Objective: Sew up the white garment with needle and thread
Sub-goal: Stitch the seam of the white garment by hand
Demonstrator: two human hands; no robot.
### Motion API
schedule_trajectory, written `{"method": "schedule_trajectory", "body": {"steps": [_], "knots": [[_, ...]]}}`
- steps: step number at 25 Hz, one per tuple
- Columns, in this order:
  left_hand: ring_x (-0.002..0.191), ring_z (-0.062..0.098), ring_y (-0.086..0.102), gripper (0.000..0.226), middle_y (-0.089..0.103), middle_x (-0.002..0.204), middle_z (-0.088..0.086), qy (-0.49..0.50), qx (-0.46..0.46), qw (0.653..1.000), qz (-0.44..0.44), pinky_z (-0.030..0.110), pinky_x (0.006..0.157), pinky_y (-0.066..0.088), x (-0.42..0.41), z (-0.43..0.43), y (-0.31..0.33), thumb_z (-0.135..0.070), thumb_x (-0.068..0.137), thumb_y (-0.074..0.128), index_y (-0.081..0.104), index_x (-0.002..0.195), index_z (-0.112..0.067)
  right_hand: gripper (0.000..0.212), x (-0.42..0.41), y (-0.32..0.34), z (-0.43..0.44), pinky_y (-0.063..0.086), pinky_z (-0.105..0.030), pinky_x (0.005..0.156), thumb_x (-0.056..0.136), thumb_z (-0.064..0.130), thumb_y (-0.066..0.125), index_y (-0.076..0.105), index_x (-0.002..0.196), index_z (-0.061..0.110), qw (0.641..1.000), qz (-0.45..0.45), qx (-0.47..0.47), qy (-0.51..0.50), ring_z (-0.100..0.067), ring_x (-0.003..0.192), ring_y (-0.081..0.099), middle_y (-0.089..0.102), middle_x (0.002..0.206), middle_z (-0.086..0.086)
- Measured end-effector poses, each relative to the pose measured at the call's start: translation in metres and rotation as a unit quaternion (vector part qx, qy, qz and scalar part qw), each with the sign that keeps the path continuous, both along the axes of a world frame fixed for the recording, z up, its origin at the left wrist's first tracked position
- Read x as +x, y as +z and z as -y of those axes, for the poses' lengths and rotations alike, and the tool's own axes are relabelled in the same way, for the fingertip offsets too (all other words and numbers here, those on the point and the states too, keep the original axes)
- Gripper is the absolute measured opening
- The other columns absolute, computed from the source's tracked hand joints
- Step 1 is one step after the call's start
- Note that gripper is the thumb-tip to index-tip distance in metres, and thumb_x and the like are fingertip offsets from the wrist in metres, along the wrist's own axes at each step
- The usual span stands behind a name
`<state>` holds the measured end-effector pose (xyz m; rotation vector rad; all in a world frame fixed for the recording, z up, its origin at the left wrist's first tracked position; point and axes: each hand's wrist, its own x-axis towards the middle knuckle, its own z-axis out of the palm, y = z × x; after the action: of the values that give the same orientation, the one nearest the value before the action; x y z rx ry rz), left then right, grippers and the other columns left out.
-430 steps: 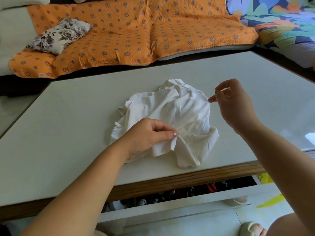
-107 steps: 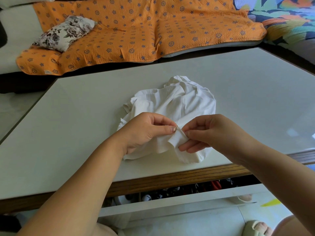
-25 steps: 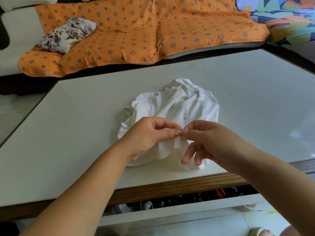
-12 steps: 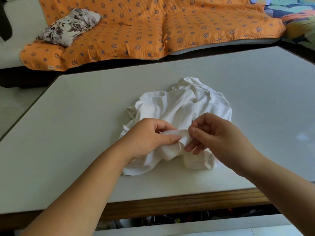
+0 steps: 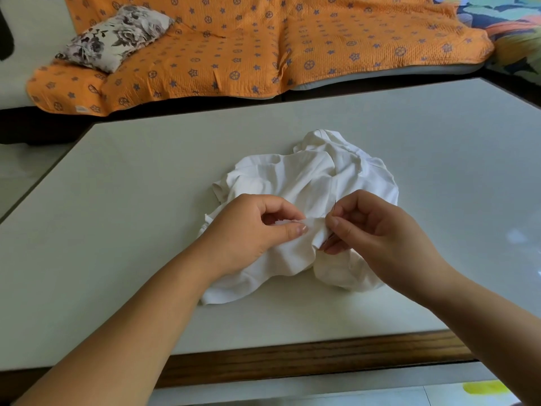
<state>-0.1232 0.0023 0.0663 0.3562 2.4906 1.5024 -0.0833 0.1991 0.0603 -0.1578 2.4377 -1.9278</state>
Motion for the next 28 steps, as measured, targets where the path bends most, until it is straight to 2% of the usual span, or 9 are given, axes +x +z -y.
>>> {"method": "schedule_trajectory", "body": {"steps": [5, 8, 10, 12, 14, 16, 19, 25, 28], "knots": [[0.055, -0.009, 0.051, 0.007, 0.061, 0.066, -0.022, 0.016, -0.047, 0.996, -0.078, 0.005, 0.058, 0.037, 0.009, -0.003, 0.006, -0.025, 0.081, 0.077, 0.073, 0.083, -0.029, 0.008, 0.004, 0.002, 0.0, 0.054, -0.016, 0.069, 0.092, 0.009, 0.063, 0.064, 0.086, 0.014, 1.0, -0.024, 0.008, -0.001, -0.013, 0.072, 0.073, 0.074, 0.077, -0.001], [0.072, -0.001, 0.059, 0.004, 0.065, 0.078, -0.014, 0.034, -0.111, 0.984, -0.134, 0.015, 0.068, 0.044, 0.01, -0.002, 0.006, -0.034, 0.081, 0.076, 0.073, 0.08, -0.036, 0.009, 0.007, 0.005, 0.001, 0.051, -0.011, 0.066, 0.092, 0.008, 0.063, 0.064, 0.086, 0.015, 0.999, -0.036, 0.024, -0.005, -0.008, 0.07, 0.072, 0.074, 0.076, 0.002], [0.069, 0.002, 0.06, 0.002, 0.069, 0.083, -0.011, 0.036, -0.099, 0.988, -0.117, 0.021, 0.068, 0.048, 0.011, -0.004, 0.008, -0.032, 0.084, 0.074, 0.073, 0.082, -0.034, 0.01, 0.008, 0.007, 0.001, 0.05, -0.009, 0.065, 0.092, 0.008, 0.063, 0.064, 0.086, 0.014, 0.999, -0.038, 0.03, -0.008, -0.006, 0.069, 0.071, 0.075, 0.076, 0.002], [0.059, 0.003, 0.061, 0.007, 0.072, 0.094, -0.008, 0.025, -0.036, 0.997, -0.06, 0.023, 0.065, 0.053, 0.013, -0.007, 0.01, -0.02, 0.088, 0.071, 0.072, 0.082, -0.023, 0.01, 0.01, 0.009, 0.001, 0.049, -0.008, 0.063, 0.093, 0.007, 0.062, 0.064, 0.086, 0.014, 0.999, -0.038, 0.036, -0.012, -0.005, 0.068, 0.071, 0.075, 0.075, 0.002], [0.052, 0.013, 0.063, 0.009, 0.072, 0.1, -0.003, 0.016, 0.006, 1.0, -0.009, 0.027, 0.064, 0.057, 0.014, -0.008, 0.011, -0.011, 0.089, 0.068, 0.068, 0.081, -0.013, 0.009, 0.012, 0.01, 0.001, 0.048, -0.008, 0.063, 0.093, 0.008, 0.062, 0.064, 0.086, 0.013, 0.998, -0.036, 0.043, -0.015, -0.005, 0.067, 0.071, 0.075, 0.074, 0.002], [0.055, 0.017, 0.063, 0.009, 0.071, 0.089, 0.003, 0.005, 0.024, 1.0, 0.01, 0.029, 0.065, 0.056, 0.014, -0.009, 0.011, -0.01, 0.09, 0.068, 0.067, 0.081, -0.011, 0.009, 0.013, 0.012, 0.0, 0.049, -0.009, 0.062, 0.093, 0.008, 0.062, 0.064, 0.086, 0.013, 0.998, -0.033, 0.048, -0.021, -0.007, 0.066, 0.071, 0.075, 0.072, 0.001], [0.062, 0.011, 0.059, 0.005, 0.063, 0.072, -0.002, -0.002, 0.041, 0.999, 0.011, 0.021, 0.064, 0.051, 0.012, -0.01, 0.008, -0.012, 0.088, 0.07, 0.07, 0.083, -0.013, 0.009, 0.014, 0.014, -0.002, 0.051, -0.012, 0.063, 0.093, 0.008, 0.062, 0.063, 0.085, 0.013, 0.998, -0.018, 0.041, -0.032, -0.01, 0.065, 0.072, 0.075, 0.071, -0.001], [0.066, 0.012, 0.059, 0.005, 0.069, 0.076, -0.004, 0.002, 0.065, 0.998, 0.017, 0.018, 0.064, 0.053, 0.011, -0.013, 0.006, -0.015, 0.085, 0.073, 0.075, 0.087, -0.018, 0.01, 0.014, 0.015, -0.004, 0.057, -0.025, 0.068, 0.093, 0.01, 0.062, 0.064, 0.085, 0.014, 0.998, 0.009, 0.048, -0.033, -0.013, 0.065, 0.072, 0.075, 0.071, 0.0], [0.066, 0.012, 0.059, 0.006, 0.068, 0.074, -0.007, 0.002, 0.069, 0.997, 0.018, 0.019, 0.064, 0.053, 0.011, -0.013, 0.006, -0.014, 0.086, 0.071, 0.075, 0.087, -0.019, 0.01, 0.016, 0.017, -0.006, 0.049, -0.016, 0.055, 0.093, 0.018, 0.064, 0.065, 0.084, 0.02, 0.995, -0.004, 0.077, -0.07, -0.003, 0.053, 0.065, 0.071, 0.067, 0.007]]}}
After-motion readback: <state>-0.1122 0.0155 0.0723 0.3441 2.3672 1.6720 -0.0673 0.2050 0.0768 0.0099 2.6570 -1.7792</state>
